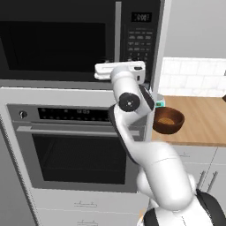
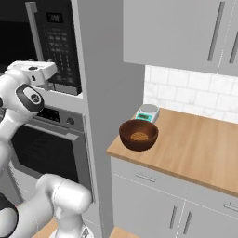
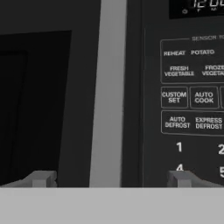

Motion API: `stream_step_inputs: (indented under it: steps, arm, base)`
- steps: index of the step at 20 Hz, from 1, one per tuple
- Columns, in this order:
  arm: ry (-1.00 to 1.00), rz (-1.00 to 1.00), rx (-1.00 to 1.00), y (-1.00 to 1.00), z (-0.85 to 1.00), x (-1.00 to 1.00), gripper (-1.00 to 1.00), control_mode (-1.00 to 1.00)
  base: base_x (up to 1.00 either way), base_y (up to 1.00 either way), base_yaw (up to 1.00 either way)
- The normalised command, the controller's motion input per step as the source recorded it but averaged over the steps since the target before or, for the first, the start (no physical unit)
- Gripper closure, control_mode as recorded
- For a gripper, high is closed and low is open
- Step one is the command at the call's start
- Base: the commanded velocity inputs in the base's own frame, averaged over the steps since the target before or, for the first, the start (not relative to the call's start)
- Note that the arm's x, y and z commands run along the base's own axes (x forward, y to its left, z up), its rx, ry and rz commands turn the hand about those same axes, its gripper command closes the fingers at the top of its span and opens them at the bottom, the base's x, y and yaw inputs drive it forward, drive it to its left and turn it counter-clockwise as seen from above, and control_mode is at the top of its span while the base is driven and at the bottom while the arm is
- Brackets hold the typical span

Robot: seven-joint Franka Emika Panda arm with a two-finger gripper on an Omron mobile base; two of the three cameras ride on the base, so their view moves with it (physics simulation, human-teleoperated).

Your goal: Open the microwave, place the bowl with waffle inside the microwave, then close the microwave door and turn it on.

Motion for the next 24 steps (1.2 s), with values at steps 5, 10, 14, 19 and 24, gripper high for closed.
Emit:
stream_step_inputs:
  steps: [5,10,14,19,24]
  arm:
    - [0.00,0.00,0.00,0.16,-0.16,0.73,-1.00,-1.00]
    - [0.00,-0.01,0.00,0.17,-0.14,0.66,1.00,-1.00]
    - [0.00,-0.02,0.00,0.22,-0.17,0.71,1.00,-1.00]
    - [0.00,0.00,0.00,0.41,-0.42,0.67,1.00,-1.00]
    - [0.00,0.00,0.00,0.97,-0.79,0.64,1.00,-1.00]
  base:
    - [0.00,0.00,0.00]
    - [0.00,0.00,0.00]
    - [0.00,0.00,0.00]
    - [0.00,0.00,0.00]
    - [0.00,0.00,0.00]
